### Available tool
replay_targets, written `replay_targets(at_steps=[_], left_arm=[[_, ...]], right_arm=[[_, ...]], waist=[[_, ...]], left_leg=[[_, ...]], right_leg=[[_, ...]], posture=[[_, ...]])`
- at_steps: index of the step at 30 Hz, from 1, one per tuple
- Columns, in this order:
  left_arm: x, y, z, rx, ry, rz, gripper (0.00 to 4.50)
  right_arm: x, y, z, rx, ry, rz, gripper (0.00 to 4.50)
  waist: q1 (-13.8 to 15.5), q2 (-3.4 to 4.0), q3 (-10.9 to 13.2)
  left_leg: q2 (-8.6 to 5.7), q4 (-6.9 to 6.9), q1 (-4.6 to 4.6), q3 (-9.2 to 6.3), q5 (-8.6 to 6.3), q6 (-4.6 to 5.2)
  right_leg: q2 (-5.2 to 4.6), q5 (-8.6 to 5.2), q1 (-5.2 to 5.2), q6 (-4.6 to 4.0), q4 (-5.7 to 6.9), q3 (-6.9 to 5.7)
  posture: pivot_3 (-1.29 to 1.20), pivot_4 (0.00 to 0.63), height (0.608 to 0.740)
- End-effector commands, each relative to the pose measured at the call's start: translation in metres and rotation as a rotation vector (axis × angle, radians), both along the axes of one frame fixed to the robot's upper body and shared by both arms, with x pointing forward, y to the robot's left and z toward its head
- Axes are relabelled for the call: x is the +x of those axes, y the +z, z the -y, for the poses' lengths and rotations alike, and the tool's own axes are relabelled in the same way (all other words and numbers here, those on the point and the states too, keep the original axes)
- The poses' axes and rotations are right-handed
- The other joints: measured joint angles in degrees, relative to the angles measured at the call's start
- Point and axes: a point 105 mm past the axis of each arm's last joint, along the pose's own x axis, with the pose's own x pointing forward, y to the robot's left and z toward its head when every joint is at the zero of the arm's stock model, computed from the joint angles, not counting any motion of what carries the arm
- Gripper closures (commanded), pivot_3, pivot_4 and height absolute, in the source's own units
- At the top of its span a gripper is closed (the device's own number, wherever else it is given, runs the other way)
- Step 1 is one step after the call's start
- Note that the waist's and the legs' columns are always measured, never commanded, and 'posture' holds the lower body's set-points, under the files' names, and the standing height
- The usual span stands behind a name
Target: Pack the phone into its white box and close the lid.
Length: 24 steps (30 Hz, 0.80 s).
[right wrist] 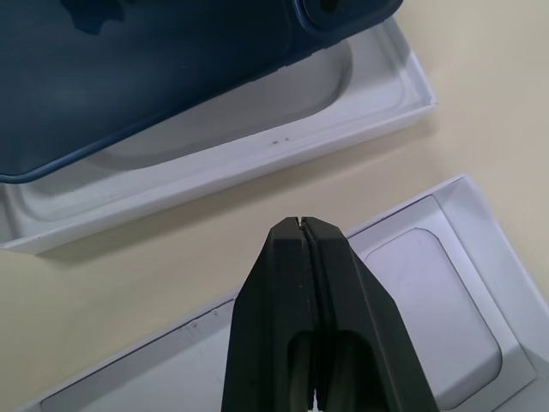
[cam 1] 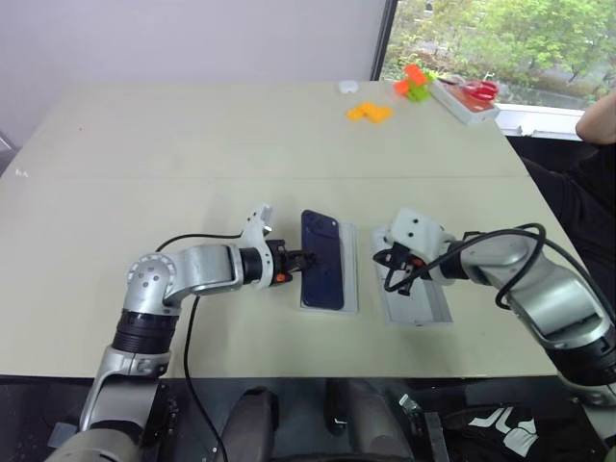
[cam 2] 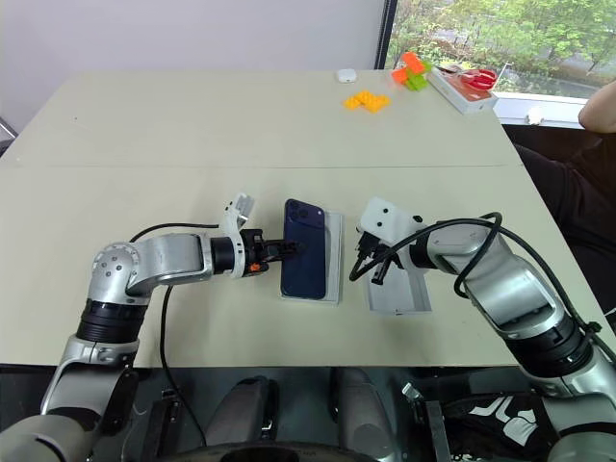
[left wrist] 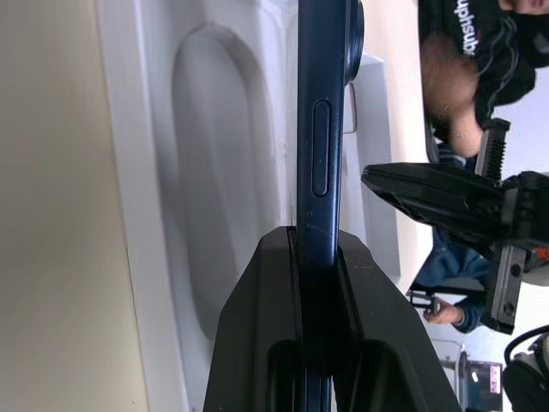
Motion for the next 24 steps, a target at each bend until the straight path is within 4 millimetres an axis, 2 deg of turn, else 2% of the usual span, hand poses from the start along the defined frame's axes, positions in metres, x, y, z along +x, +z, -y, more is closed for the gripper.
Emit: replay_targets(at_steps=[1, 9, 11, 12, 18, 19, 24], left_arm=[[-0.002, 0.012, 0.007, -0.029, -0.034, 0.034, 4.47], [-0.002, 0.008, 0.007, -0.032, -0.023, 0.014, 4.47], [-0.002, 0.007, 0.007, -0.034, -0.02, 0.013, 3.53], [-0.002, 0.007, 0.007, -0.035, -0.019, 0.013, 3.23], [-0.004, 0.007, 0.004, -0.045, -0.018, 0.016, 0.22], [-0.004, 0.007, 0.004, -0.046, -0.018, 0.016, 0.05], [-0.005, 0.01, -0.001, -0.049, -0.023, 0.039, 0.05]], right_arm=[[0.0, 0.013, 0.002, -0.008, 0.002, 0.054, 4.5], [0.001, 0.01, 0.004, -0.02, 0.002, 0.045, 4.5], [0.0, 0.01, 0.004, -0.021, 0.007, 0.044, 4.5], [0.0, 0.01, 0.004, -0.022, 0.008, 0.044, 4.5], [-0.007, 0.012, -0.001, 0.023, 0.05, 0.034, 4.5], [-0.009, 0.011, -0.001, 0.027, 0.062, 0.031, 4.5], [-0.015, 0.01, -0.004, 0.045, 0.101, 0.026, 4.5]], waist=[[-0.06, 0.0, 0.0], [-0.05, 0.0, 0.0], [-0.04, 0.0, 0.0], [-0.04, 0.0, 0.0], [0.01, 0.0, 0.0], [0.04, 0.0, 0.0], [-0.12, 0.0, 0.0]], left_leg=[[0.0, 0.0, 0.0, 0.01, 0.0, 0.0], [0.0, 0.0, 0.0, 0.0, 0.02, -0.04], [0.0, 0.0, 0.0, 0.0, 0.03, -0.05], [-0.01, 0.0, 0.01, 0.0, 0.03, -0.05], [-0.01, 0.0, 0.0, 0.0, 0.03, -0.06], [-0.01, 0.0, 0.0, 0.0, 0.03, -0.06], [-0.01, 0.0, 0.08, 0.02, 0.03, -0.05]], right_leg=[[-0.01, 0.0, 0.0, 0.0, 0.0, 0.0], [-0.01, 0.01, 0.0, 0.0, 0.0, 0.01], [-0.01, 0.01, 0.0, 0.0, 0.01, 0.01], [-0.01, 0.01, 0.0, 0.0, 0.01, 0.01], [-0.01, 0.01, 0.0, 0.0, 0.01, 0.01], [-0.01, 0.01, 0.01, 0.0, 0.01, 0.01], [0.0, 0.01, 0.05, 0.01, 0.03, 0.01]], posture=[[0.0, 0.15, 0.74], [0.0, 0.15, 0.74], [0.0, 0.15, 0.74], [0.0, 0.15, 0.74], [0.0, 0.15, 0.74], [0.0, 0.15, 0.74], [0.0, 0.15, 0.74]])
